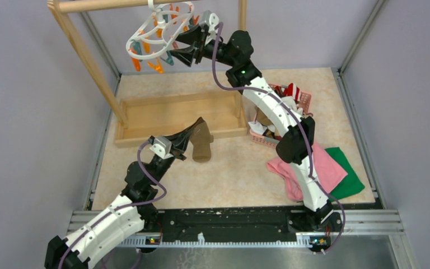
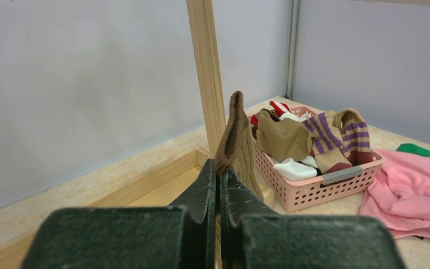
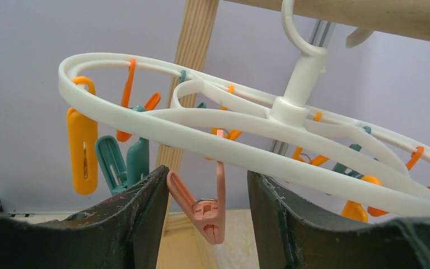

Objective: Clip the socks to the hanger
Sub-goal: Open the clamp at the hanger, then clamp the sock onto the hanger.

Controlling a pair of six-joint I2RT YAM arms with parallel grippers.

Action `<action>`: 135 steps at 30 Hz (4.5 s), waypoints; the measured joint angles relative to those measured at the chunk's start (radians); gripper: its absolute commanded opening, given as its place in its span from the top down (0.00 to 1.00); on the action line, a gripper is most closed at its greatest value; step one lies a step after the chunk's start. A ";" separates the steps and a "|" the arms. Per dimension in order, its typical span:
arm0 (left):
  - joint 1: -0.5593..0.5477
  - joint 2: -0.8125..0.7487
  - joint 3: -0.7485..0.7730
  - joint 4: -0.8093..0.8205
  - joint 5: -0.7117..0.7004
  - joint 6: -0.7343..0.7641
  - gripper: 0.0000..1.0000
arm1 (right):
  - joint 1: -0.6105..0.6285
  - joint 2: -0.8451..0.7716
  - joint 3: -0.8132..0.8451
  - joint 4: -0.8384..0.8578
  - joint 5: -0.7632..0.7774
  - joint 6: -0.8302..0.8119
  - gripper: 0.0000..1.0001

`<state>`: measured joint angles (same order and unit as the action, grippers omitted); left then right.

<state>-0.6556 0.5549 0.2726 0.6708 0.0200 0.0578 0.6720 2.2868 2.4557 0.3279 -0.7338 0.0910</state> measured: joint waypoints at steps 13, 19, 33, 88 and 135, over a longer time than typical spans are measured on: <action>0.000 -0.009 0.000 -0.002 -0.006 0.002 1.00 | 0.000 0.019 0.015 0.028 0.006 0.024 0.82; 0.001 0.029 0.000 0.005 -0.019 0.002 1.00 | 0.000 0.019 0.015 0.031 -0.011 0.045 0.87; 0.225 0.369 0.195 0.094 0.010 -0.090 1.00 | 0.000 0.019 0.015 0.033 -0.029 0.127 0.89; 0.639 0.960 0.586 0.796 0.898 -0.992 1.00 | -0.027 0.018 0.012 0.097 -0.100 0.342 0.90; 0.187 0.644 0.359 0.454 0.181 0.226 1.00 | -0.008 -0.003 0.021 -0.083 0.004 0.275 0.91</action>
<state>-0.4683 1.1988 0.6315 1.1244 0.2008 0.2836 0.6643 2.2841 2.4763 0.2447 -0.7296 0.3660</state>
